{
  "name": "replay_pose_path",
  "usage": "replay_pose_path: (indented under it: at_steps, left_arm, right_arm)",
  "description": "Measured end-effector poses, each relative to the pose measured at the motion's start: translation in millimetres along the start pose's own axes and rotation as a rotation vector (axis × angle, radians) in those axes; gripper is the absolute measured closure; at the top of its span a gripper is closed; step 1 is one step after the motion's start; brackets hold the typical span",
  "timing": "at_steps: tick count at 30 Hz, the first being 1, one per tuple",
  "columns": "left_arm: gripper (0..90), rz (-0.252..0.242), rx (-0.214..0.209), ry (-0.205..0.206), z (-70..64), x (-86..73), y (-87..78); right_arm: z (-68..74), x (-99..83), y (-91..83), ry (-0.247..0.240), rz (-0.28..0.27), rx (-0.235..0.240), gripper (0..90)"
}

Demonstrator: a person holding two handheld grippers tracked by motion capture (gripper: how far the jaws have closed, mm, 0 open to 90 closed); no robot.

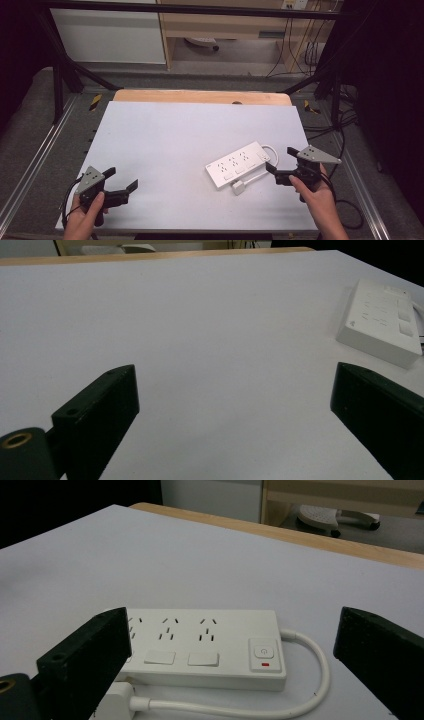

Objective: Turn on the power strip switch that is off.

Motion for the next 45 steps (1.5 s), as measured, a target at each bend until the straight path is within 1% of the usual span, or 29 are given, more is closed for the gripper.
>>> replay_pose_path:
  at_steps: [4,7,27,45]
  left_arm:
    - [5.5,0.001,-0.003,0.001,-0.9,-0.2,0.6]
    - [5.5,0.002,-0.004,-0.001,-1.5,-0.4,0.9]
    - [5.5,0.01,-0.011,0.005,-2.6,-1.0,1.3]
    - [5.5,0.013,-0.015,0.006,-3.5,-1.6,2.1]
  right_arm:
    - [0.6,1.8,1.6,-0.004,0.002,0.004,2.4]
    - [0.6,3.1,2.9,0.002,0.003,0.006,2.4]
    - [1.0,7.9,15.6,-0.013,0.033,0.021,2.3]
    - [-6.8,15.9,25.3,0.012,0.035,0.02,3.7]
Point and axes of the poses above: each handheld gripper's, and its own axes: y roughly forward along the jaws, x roughly out of its top, z roughly to its left, the point moved 6 cm from there along y, roughly forward along the jaws, and after that the axes turned 8 degrees about -z, right-handed, at the moved point
